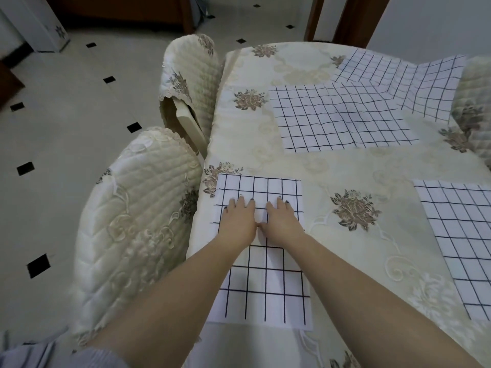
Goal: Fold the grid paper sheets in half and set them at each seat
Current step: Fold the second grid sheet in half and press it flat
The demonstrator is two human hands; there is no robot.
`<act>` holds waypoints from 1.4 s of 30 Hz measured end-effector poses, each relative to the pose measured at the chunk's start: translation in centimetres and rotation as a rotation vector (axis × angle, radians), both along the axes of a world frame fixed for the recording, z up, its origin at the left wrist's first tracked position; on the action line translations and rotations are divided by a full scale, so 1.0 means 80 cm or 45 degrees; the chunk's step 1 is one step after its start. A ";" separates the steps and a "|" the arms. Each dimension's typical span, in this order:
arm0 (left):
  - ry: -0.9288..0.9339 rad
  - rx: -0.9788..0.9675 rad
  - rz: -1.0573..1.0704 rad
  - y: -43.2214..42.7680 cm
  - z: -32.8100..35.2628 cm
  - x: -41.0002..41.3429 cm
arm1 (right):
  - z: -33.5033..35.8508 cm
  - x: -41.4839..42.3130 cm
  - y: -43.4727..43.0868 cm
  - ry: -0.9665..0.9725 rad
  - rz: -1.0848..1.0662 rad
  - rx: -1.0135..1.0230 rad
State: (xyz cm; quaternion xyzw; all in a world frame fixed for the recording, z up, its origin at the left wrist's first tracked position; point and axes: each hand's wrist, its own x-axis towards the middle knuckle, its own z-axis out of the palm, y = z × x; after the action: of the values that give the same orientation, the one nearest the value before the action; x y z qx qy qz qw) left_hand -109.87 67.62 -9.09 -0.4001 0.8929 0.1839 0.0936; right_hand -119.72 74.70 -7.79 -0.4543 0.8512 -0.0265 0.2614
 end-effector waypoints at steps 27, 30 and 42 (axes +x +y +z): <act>-0.144 0.088 -0.053 -0.020 0.007 0.023 | -0.015 -0.011 0.020 0.059 0.020 0.004; -0.125 0.111 -0.042 0.006 0.006 0.049 | -0.012 0.009 0.047 0.022 0.003 0.021; 0.134 0.031 0.206 0.073 0.016 0.131 | 0.006 0.066 0.147 -0.131 -0.306 -0.253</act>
State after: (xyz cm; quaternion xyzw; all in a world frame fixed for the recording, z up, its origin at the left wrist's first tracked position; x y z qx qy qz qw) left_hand -99.38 73.49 -7.82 -0.4595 0.8591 0.2226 0.0361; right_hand -114.44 86.49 -7.33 -0.3708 0.8781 -0.1649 0.2533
